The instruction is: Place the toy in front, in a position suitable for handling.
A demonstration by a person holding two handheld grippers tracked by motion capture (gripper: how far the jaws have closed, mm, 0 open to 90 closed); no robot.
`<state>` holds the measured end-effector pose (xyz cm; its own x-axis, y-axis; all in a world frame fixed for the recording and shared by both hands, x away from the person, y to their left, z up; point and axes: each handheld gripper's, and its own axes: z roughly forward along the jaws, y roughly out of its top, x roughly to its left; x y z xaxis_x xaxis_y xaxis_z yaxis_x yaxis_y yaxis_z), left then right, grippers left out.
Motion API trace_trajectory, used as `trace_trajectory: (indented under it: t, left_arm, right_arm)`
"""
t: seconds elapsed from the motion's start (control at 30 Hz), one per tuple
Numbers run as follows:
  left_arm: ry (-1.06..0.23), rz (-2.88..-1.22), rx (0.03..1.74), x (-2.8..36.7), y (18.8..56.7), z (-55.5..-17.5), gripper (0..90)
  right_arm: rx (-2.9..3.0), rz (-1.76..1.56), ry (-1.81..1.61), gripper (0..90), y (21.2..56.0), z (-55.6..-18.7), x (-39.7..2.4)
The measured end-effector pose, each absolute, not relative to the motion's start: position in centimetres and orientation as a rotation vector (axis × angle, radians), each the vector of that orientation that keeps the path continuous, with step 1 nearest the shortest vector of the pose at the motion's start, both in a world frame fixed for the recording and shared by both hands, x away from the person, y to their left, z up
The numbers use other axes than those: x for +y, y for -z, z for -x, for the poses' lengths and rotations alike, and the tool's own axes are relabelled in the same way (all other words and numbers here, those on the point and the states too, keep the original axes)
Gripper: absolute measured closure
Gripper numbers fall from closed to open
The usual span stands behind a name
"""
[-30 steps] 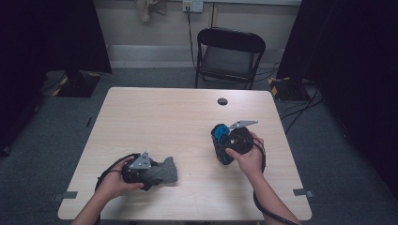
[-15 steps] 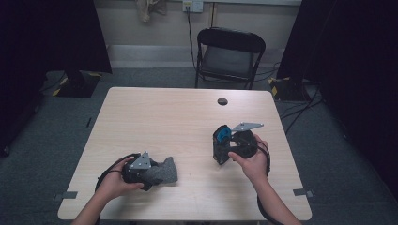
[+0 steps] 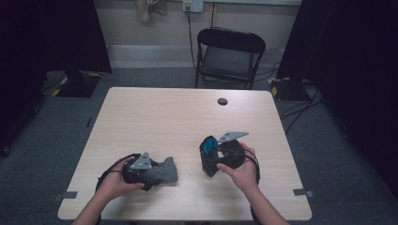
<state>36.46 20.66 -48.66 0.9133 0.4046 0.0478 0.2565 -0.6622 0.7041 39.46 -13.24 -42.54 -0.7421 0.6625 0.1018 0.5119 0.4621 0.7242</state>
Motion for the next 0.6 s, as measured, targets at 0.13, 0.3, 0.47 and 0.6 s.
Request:
trace_trajectory:
  t: [0.13,0.3,0.47,0.6]
  left_arm:
    - [-0.254,-2.326,0.470,20.7,48.7,-36.5,29.2]
    - [-0.255,-2.324,0.469,20.7,48.7,-36.5,29.2]
    - [-0.256,-2.325,0.468,20.7,48.7,-36.5,29.2]
    - [-0.257,-2.325,0.467,20.7,48.7,-36.4,29.2]
  right_arm:
    - [2.535,-1.030,-1.156,25.2,43.2,-40.0,-12.3]
    - [2.558,-1.034,-1.135,25.2,44.0,-40.7,-10.8]
    - [2.572,-1.039,-1.102,25.2,44.8,-41.4,-9.6]
    - [2.588,-1.037,-1.065,25.2,45.5,-41.9,-8.8]
